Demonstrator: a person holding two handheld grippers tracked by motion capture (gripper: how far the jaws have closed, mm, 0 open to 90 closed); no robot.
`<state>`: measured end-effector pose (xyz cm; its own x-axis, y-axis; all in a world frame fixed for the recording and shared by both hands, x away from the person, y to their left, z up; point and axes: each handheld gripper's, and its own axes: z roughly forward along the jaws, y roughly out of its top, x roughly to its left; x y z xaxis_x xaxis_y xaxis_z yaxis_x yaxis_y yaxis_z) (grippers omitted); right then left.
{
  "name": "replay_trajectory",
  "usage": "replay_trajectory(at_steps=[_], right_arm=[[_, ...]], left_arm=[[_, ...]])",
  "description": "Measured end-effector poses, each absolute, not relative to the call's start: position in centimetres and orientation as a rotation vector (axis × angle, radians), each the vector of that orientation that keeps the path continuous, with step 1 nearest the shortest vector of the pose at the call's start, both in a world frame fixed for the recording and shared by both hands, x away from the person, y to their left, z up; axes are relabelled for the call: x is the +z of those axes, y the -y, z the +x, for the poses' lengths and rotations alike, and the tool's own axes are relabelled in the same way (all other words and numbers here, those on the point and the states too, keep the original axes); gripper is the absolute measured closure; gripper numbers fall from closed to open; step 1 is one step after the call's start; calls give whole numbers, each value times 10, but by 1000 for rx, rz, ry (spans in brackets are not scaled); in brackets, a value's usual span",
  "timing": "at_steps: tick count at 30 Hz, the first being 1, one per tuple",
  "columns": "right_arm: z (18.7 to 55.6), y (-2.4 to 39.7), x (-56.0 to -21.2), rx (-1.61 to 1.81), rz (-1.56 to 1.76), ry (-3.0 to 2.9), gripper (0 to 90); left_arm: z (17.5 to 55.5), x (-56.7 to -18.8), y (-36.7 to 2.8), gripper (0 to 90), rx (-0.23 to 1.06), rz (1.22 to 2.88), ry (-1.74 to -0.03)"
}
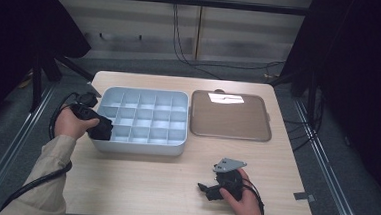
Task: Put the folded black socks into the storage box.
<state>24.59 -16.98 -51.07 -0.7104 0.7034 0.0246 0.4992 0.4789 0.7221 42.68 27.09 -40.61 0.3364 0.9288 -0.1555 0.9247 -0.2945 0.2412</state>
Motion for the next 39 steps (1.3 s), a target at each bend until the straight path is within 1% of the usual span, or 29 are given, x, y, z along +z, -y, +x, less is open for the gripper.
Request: replay_trajectory(at_steps=[4,15,39], right_arm=[[246,170,-511,1062,1024,-2454,118],[246,170,-511,1065,1028,-2453,118],[246,170,-511,1064,1025,-2452,118]], left_arm=[[427,-403,-270,611,19,2312,-1665],[427,-390,-275,604,34,2298,-1665],[431,-353,-277,644,76,2308,-1652]])
